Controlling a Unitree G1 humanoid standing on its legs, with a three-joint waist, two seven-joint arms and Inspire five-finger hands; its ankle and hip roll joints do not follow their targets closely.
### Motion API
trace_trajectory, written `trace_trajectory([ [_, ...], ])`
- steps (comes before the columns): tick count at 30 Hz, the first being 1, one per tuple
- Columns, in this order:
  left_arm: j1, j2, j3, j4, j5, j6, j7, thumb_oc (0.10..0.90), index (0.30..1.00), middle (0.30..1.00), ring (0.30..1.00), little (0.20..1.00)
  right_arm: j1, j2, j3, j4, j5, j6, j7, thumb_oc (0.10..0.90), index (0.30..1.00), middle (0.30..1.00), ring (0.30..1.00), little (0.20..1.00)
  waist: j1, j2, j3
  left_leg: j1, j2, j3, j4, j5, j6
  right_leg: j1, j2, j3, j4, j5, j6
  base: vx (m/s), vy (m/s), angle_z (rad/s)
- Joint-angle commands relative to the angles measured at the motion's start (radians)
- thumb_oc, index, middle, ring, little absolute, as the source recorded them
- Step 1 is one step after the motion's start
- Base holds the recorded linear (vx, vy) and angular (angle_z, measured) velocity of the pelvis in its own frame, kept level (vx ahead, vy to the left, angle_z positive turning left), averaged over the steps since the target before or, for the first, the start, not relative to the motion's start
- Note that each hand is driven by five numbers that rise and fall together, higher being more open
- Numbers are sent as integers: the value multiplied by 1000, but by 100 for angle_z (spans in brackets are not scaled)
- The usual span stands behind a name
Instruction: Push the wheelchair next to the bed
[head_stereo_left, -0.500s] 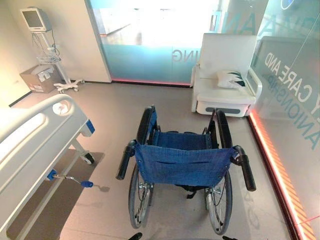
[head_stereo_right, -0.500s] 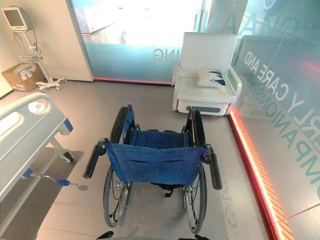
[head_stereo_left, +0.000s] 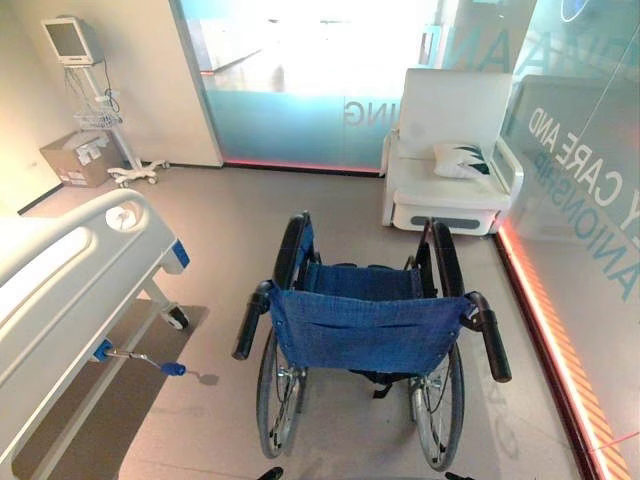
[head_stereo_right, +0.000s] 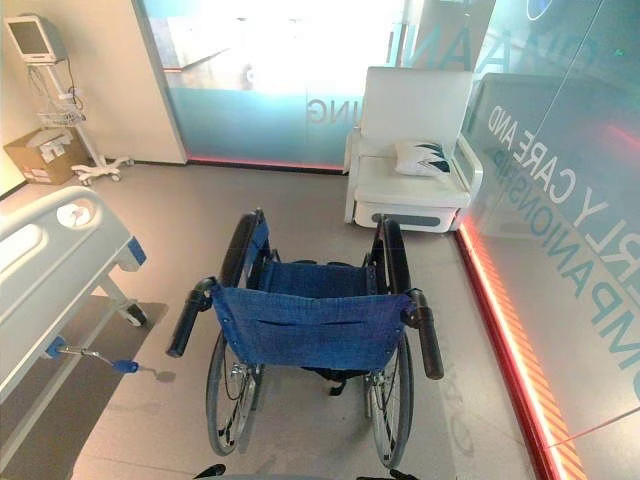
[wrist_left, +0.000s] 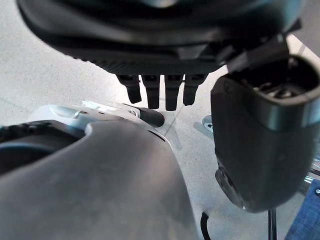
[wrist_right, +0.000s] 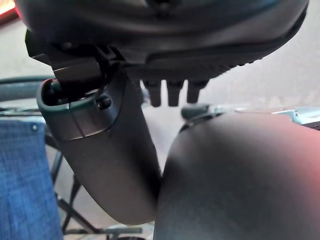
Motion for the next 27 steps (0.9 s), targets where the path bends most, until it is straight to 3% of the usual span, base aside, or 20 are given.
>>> trace_trajectory([
  [1, -85, -47, 10, 71, -24, -7, 11, 800, 900, 900, 900, 900, -20, 7, 29, 79, -26, -13, -48, 800, 900, 900, 900, 900, 3, 30, 58, 11, -42, -1, 11, -64, 25, 17, 26, -18, 8, -23, -33, 0, 0, 0],
  [4, -83, -32, 30, 57, -22, -44, 24, 800, 900, 900, 900, 900, -22, -3, -6, 67, 81, -16, -58, 800, 900, 900, 900, 900, 3, 32, 60, 14, -42, -1, 11, -62, 23, 20, 26, -18, 8, -21, -31, 0, 0, 0],
  [10, -80, 48, 93, -42, -109, -111, 42, 800, 900, 900, 900, 900, -13, -76, -87, -38, 153, -50, -91, 800, 900, 900, 900, 900, 1, 41, 64, 10, -39, 1, 11, -58, 23, 17, 26, -14, 6, -19, -27, 0, 0, 0],
  [17, -39, 180, 258, -326, -198, -114, 34, 800, 900, 900, 900, 900, 44, -166, -223, -290, 218, -111, -178, 800, 900, 900, 900, 900, 4, 39, 64, 0, -34, 2, 11, -52, 21, 6, 27, -16, 6, -13, -25, 0, 0, 0],
  [21, -38, 237, 297, -403, -172, -95, 52, 800, 900, 900, 900, 900, 55, -216, -287, -392, 250, -122, -233, 800, 900, 900, 900, 900, 3, 32, 68, -4, -33, 2, 11, -51, 20, 3, 28, -15, 6, -10, -23, 0, 0, 0],
  [24, -21, 305, 372, -568, -151, -89, 67, 800, 900, 900, 900, 900, 79, -279, -375, -561, 251, -107, -284, 800, 900, 900, 900, 900, 0, 29, 71, -4, -31, 4, 11, -54, 18, 3, 27, -18, 6, -11, -22, 0, 0, 0],
  [27, -11, 335, 434, -664, -186, -70, 108, 800, 900, 900, 900, 900, 91, -291, -419, -655, 263, -129, -308, 800, 900, 900, 900, 900, -3, 27, 70, -5, -31, 2, 11, -56, 17, 3, 28, -15, 6, -14, -22, 1, 2, 1],
])
